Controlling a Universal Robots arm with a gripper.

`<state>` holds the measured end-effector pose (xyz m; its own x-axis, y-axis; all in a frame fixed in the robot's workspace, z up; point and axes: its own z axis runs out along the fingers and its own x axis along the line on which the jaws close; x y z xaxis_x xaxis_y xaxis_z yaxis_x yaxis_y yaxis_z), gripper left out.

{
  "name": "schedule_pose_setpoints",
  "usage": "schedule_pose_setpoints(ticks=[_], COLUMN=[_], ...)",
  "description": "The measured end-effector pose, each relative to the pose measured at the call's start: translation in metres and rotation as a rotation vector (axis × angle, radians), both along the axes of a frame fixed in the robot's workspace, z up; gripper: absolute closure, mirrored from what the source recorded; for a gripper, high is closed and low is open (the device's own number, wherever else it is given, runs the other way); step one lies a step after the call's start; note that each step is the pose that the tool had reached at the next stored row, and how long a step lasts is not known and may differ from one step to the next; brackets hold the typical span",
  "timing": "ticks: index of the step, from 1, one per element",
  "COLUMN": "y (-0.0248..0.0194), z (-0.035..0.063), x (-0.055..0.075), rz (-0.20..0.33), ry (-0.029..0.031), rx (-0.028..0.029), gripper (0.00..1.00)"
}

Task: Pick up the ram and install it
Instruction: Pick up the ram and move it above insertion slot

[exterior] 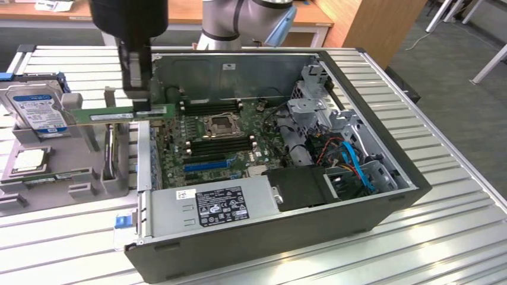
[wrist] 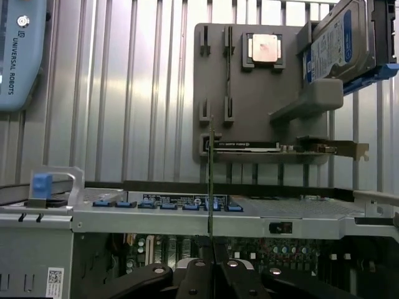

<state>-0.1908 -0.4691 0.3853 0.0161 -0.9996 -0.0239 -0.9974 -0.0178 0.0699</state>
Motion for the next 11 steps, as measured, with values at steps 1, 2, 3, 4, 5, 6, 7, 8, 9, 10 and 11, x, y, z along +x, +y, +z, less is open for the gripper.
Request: schedule_pose_setpoints(ticks=[1,2,3,4,5,6,7,8,9,10,11], y=[0.0000,0.0000,0.0000,0.0000,0.0000,0.0000,0.0000,0.0000,0.0000,0.0000,0.0000], z=[0.0001,0.0000,0.0001,0.0001,0.0000,0.0000,0.0000,0.0000,0.0000,0.0000,0.0000], x=[0.004,0.007,0.011,0.014,0.018,0.022,0.026,0.029,0.033,0.036,0.039], rz=[0.002,0.004,0.006,0.008,0.010,0.012,0.013,0.015,0.018,0.020,0.022], ry=[0.0001,0.0000,0.0001,0.0001,0.0001,0.0000,0.0000,0.0000,0.0000,0.0000,0.0000], rx=[0.0000,0.0002,0.0004,0.0007,0.0009,0.0011,0.0012,0.0014,0.0016,0.0018,0.0020], gripper=[0.88,0.88,0.88,0.88,0.88,0.88,0.88,0.88,0.88,0.88,0.88])
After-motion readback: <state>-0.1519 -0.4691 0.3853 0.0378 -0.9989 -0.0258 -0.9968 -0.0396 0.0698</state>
